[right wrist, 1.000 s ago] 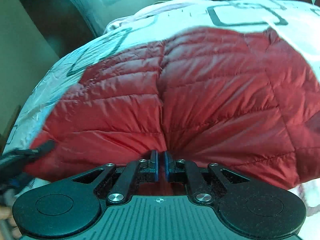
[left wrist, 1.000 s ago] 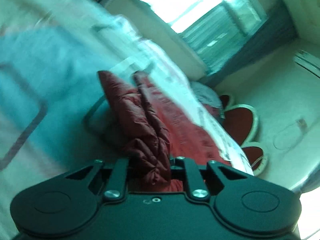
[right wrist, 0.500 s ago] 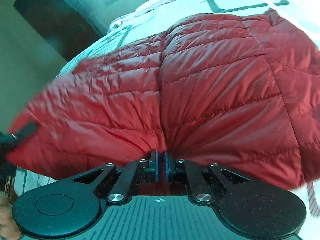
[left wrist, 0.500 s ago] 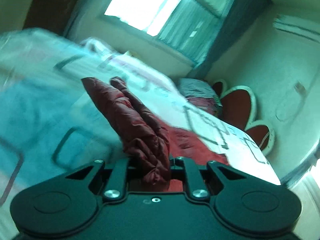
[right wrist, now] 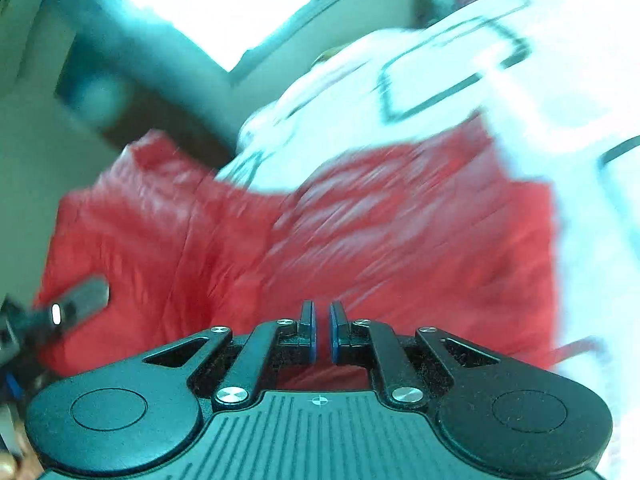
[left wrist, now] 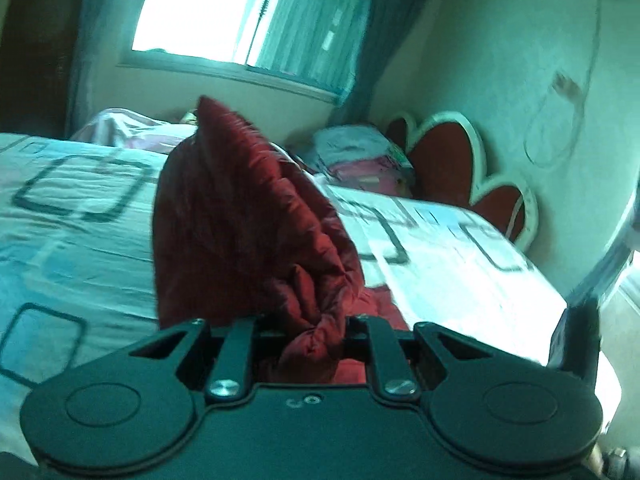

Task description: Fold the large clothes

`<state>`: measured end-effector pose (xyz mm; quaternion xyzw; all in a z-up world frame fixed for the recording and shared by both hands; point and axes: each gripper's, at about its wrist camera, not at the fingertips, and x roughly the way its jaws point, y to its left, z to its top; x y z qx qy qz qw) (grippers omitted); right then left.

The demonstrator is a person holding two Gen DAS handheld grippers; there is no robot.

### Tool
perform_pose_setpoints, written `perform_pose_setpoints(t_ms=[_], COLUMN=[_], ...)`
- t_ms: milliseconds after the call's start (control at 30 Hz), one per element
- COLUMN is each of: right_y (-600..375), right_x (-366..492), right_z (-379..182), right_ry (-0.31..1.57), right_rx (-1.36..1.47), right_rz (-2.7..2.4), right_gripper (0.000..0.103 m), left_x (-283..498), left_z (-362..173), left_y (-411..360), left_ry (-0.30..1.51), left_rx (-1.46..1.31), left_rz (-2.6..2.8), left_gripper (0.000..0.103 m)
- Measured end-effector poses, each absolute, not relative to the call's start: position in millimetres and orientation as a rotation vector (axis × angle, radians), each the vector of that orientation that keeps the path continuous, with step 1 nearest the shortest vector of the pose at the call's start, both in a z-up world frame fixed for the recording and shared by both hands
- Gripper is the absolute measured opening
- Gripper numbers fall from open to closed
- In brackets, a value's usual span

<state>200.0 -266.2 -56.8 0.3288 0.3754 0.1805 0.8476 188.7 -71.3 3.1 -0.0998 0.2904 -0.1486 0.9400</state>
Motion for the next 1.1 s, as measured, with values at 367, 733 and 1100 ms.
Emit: perform_pose_setpoints(t_ms=[367,733,1100], right_y=[-369.7,-367.2,-333.8], right_x=[187.7,212.7,285.7], right_z=[-45.8,-29.5,-65.7], right_ry=[0.771,0.714,0.873], right_rx=[0.772,0.819,0.883], right_rz=[0.248,0.408,0.46], right_gripper=[0.026,0.086,0.086], left_x=[232.1,236.4,298.6], left_z=[-74.7,-16.0,-63.2], left_y=[-163.9,-88.1,-42.4], left_ry=[0.901,0.715,0.767], left_rx=[-0.204,-0.319,-0.337], left_rz=[-0.494,-0.416,-0.327], left_gripper=[0.046,0.05,0.035])
